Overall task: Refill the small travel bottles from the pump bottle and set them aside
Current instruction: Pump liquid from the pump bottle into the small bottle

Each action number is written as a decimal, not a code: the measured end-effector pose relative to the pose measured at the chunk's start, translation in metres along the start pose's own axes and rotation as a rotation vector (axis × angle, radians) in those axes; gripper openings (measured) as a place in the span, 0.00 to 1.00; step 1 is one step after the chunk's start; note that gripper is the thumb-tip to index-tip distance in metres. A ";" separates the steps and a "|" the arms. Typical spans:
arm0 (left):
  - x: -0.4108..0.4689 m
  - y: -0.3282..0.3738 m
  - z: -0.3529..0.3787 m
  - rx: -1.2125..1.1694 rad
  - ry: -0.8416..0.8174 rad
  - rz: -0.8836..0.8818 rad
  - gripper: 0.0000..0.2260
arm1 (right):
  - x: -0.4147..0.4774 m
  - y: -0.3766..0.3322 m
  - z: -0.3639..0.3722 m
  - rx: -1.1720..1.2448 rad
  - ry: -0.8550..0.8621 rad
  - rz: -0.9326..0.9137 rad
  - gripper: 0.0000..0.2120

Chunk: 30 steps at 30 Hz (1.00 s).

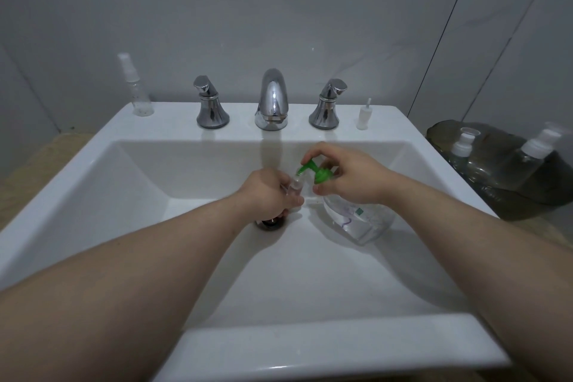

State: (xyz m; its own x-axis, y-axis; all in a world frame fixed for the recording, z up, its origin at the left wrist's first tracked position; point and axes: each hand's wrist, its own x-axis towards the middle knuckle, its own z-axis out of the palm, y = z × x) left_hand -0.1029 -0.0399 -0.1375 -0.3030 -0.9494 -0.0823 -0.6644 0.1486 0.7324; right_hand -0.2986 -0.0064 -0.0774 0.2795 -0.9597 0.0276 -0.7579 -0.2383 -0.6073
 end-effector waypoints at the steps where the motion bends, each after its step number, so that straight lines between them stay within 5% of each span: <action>1: 0.000 0.001 0.000 0.014 -0.005 0.005 0.09 | 0.000 0.000 0.000 0.004 0.001 -0.001 0.21; 30: -0.006 0.010 -0.007 0.138 0.049 0.009 0.14 | -0.001 0.002 0.000 0.017 -0.044 0.017 0.23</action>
State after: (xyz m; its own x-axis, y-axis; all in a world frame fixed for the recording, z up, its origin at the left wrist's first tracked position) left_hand -0.1028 -0.0348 -0.1253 -0.2779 -0.9598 -0.0400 -0.7504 0.1909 0.6329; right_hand -0.3000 -0.0058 -0.0785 0.2923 -0.9562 -0.0179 -0.7531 -0.2186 -0.6206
